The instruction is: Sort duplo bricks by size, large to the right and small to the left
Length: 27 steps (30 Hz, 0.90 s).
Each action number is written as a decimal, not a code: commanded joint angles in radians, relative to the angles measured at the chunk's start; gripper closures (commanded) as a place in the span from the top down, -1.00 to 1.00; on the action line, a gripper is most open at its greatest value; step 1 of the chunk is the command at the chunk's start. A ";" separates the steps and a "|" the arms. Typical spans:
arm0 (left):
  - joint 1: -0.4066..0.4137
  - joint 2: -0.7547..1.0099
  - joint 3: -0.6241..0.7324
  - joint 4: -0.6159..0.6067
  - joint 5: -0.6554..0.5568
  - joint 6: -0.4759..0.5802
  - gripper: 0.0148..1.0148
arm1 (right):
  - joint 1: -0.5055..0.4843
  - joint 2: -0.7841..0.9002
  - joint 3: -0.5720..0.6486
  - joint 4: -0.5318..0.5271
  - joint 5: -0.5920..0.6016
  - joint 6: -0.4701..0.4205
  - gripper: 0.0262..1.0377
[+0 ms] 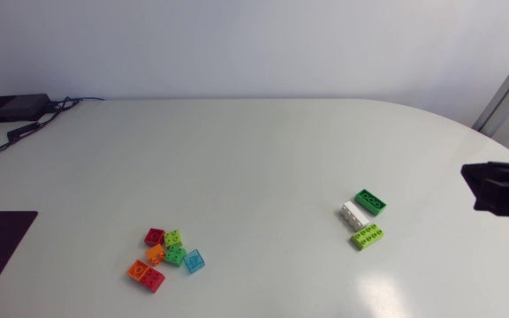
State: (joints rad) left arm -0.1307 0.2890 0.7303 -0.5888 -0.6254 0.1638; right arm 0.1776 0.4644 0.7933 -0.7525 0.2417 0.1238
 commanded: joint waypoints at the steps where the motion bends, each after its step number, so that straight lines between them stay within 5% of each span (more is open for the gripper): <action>1: 0.006 -0.060 -0.075 0.009 0.024 0.005 0.91 | 0.003 -0.081 -0.054 0.015 0.019 0.019 0.92; 21: -0.021 -0.303 -0.417 0.233 0.150 0.141 0.93 | -0.053 -0.274 -0.230 0.102 0.031 -0.049 0.92; 27: -0.044 -0.303 -0.526 0.353 0.202 0.253 0.93 | -0.066 -0.287 -0.267 0.142 0.038 -0.070 0.92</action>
State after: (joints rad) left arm -0.1665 0.0063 0.2550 -0.2646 -0.4389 0.3588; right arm 0.1223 0.1905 0.5621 -0.6289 0.2661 0.0727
